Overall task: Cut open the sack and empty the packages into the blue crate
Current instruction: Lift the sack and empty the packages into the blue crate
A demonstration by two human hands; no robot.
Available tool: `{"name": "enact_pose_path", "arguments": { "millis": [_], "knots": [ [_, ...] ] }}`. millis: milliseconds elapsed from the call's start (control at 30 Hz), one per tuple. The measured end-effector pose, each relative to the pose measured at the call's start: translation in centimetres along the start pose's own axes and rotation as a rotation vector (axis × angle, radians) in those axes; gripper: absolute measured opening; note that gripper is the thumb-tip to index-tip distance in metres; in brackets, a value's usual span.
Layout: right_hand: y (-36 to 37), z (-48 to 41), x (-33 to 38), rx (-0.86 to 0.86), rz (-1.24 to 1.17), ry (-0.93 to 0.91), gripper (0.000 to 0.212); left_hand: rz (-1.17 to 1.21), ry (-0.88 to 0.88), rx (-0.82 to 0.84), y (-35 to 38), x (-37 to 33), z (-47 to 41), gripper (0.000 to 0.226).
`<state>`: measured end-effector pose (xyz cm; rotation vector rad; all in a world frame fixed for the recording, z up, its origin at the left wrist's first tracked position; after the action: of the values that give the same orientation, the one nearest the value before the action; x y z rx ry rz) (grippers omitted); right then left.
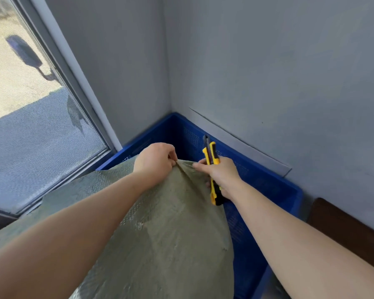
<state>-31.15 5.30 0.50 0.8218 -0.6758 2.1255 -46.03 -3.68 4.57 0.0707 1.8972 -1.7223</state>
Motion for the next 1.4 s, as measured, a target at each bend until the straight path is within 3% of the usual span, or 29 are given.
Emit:
{"name": "enact_pose_path", "arguments": {
  "millis": [67, 133, 333, 400, 533, 667, 733, 967, 1067, 1200, 1300, 1400],
  "knots": [
    [1.3, 1.0, 0.2, 0.148, -0.023, 0.024, 0.037, 0.008, -0.02, 0.005, 0.2, -0.2, -0.8, 0.016],
    [2.1, 1.2, 0.3, 0.206, 0.021, 0.04, 0.037, 0.023, -0.045, 0.018, 0.4, -0.1, -1.5, 0.017],
    [1.1, -1.1, 0.3, -0.025, 0.132, 0.018, 0.012, 0.101, -0.027, 0.087, 1.3, -0.1, -3.5, 0.015],
    [1.0, -1.8, 0.2, -0.088, 0.078, 0.027, 0.009, 0.121, 0.001, 0.205, 1.0, 0.1, -4.0, 0.01],
    [0.7, -2.5, 0.1, -0.21, 0.03, 0.06, 0.011, 0.046, 0.124, 0.527, -2.2, 0.1, -4.0, 0.03],
    [-0.1, -3.0, 0.0, -0.303, -0.006, 0.127, 0.012, 0.045, 0.15, 1.044, -5.7, 1.9, -2.9, 0.069],
    [-0.2, -3.1, 0.2, -0.336, -0.029, 0.15, 0.011, -0.009, 0.173, 1.111, -6.1, 2.6, -2.8, 0.068],
    [0.8, -3.4, 0.7, -0.383, 0.005, 0.177, 0.011, 0.015, 0.257, 0.926, -3.8, 3.3, -3.0, 0.016],
    [1.1, -3.4, 0.9, -0.396, 0.03, 0.176, 0.009, 0.013, 0.33, 0.844, -3.8, 3.4, -3.4, 0.015],
    [0.9, -3.3, 0.9, -0.383, 0.014, 0.192, 0.006, 0.087, 0.368, 0.537, -5.0, 4.5, -4.3, 0.019],
    [1.0, -2.2, 1.5, -0.232, -0.036, 0.191, 0.004, 0.205, 0.315, 0.376, -5.2, 5.6, -4.8, 0.021],
    [1.5, -0.6, 2.3, -0.009, -0.046, 0.22, 0.031, 0.261, 0.282, 0.296, -4.7, 5.8, -5.6, 0.021]
  ]
}}
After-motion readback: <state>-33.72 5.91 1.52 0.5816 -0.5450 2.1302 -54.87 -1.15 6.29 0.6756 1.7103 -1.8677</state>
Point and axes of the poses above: each hand's wrist, its own z-axis away from the middle knuckle, its own y-axis out of the palm, x = y × z, the point moved 3 cm from there along -z, towards the middle knuckle, and after that the axes turned 12 degrees about y, right-handed, at the moved point
